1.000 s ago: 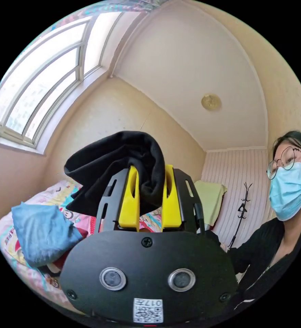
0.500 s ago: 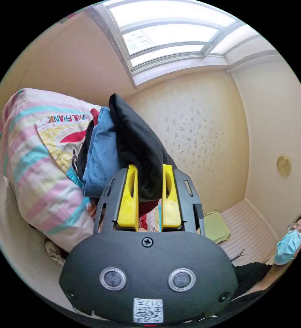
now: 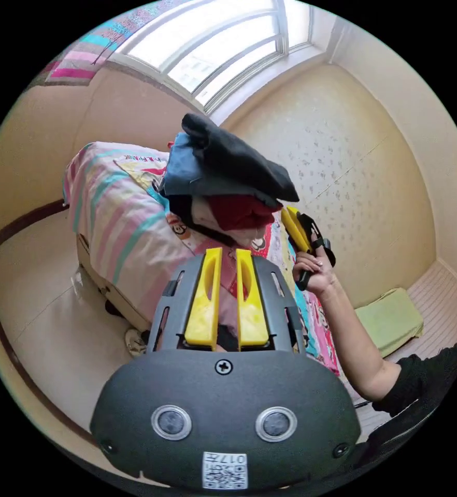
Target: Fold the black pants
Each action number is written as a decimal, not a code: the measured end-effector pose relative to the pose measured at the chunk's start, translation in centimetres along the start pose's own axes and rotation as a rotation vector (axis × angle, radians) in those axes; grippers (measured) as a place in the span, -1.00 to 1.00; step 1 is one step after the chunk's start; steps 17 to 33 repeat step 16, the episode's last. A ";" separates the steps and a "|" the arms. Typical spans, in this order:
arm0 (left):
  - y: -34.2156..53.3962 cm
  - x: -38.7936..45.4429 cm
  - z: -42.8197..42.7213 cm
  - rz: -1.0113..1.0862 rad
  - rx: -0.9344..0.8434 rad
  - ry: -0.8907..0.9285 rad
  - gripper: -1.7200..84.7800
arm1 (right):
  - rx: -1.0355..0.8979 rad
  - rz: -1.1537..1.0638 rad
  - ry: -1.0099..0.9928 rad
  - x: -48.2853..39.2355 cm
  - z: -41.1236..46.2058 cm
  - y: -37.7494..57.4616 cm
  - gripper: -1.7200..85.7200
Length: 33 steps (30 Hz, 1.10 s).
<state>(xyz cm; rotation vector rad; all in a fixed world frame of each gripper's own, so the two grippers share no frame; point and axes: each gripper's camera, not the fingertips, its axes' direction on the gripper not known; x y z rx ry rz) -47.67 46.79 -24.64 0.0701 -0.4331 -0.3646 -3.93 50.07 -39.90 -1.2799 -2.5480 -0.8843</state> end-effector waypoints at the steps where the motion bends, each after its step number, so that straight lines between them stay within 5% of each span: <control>1: 1.2 1.8 1.8 0.006 -0.086 0.012 -0.85 | 0.043 0.033 0.017 0.8 -3.5 3.3 -0.84; 7: 2.7 17.7 11.1 0.271 -0.347 0.128 -0.97 | 0.432 0.158 0.253 -1.5 -27.5 24.4 -0.81; 12: 4.3 34.1 19.2 0.572 -0.471 0.074 -0.98 | 0.670 0.043 0.590 -15.4 -44.7 34.9 -0.75; 14: 4.4 39.4 21.3 0.594 -0.464 0.151 -0.98 | 0.747 -0.006 0.872 -23.1 -49.5 38.9 -0.74; 16: 4.7 45.9 23.8 0.669 -0.391 0.183 -0.98 | 0.802 -0.005 1.053 -27.0 -52.0 41.3 -0.70; 33: 4.7 45.9 23.8 0.669 -0.391 0.183 -0.98 | 0.802 -0.005 1.053 -27.0 -52.0 41.3 -0.70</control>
